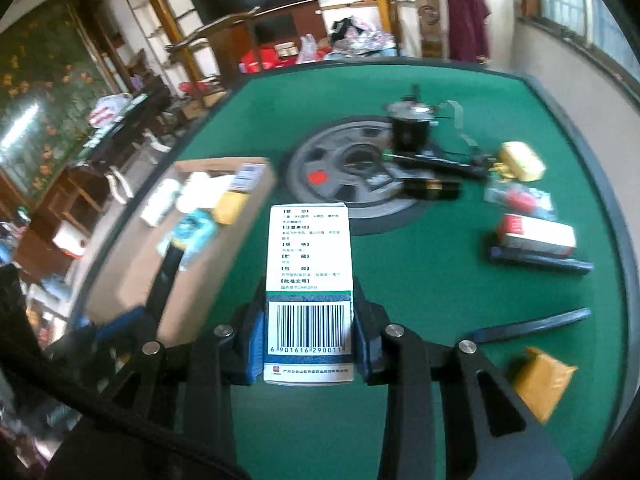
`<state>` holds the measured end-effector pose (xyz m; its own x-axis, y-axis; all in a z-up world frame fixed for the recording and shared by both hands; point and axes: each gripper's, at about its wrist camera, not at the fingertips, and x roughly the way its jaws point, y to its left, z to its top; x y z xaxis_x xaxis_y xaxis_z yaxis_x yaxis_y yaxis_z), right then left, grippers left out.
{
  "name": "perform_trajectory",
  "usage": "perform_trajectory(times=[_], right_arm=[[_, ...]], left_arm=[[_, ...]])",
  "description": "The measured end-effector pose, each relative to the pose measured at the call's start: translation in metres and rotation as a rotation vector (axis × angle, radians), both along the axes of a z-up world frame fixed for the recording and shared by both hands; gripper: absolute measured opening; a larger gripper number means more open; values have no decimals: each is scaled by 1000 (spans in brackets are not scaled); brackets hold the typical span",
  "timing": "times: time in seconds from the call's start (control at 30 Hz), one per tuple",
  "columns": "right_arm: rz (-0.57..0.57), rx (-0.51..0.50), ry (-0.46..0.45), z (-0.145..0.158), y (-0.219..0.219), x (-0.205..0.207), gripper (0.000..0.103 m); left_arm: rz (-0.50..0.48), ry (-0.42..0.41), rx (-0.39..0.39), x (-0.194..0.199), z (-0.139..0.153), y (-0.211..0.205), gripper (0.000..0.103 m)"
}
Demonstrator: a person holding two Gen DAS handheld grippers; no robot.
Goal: Organize objects
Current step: 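Carry the marker and barcode box into the cardboard box and release both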
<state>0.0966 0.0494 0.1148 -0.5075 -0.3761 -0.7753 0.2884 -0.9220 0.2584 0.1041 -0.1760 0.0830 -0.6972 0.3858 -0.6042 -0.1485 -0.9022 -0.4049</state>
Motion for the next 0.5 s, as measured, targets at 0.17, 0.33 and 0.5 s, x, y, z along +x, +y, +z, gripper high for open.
perform_trajectory(times=[0.17, 0.33, 0.5], right_arm=[[65, -85, -41, -2, -47, -8, 32], [108, -123, -102, -21, -99, -24, 32], [113, -118, -173, -48, -133, -37, 32]], left_arm=[[82, -21, -107, -20, 0, -51, 12], [111, -106, -148, -56, -20, -82, 12], [112, -201, -160, -95, -44, -90, 12]])
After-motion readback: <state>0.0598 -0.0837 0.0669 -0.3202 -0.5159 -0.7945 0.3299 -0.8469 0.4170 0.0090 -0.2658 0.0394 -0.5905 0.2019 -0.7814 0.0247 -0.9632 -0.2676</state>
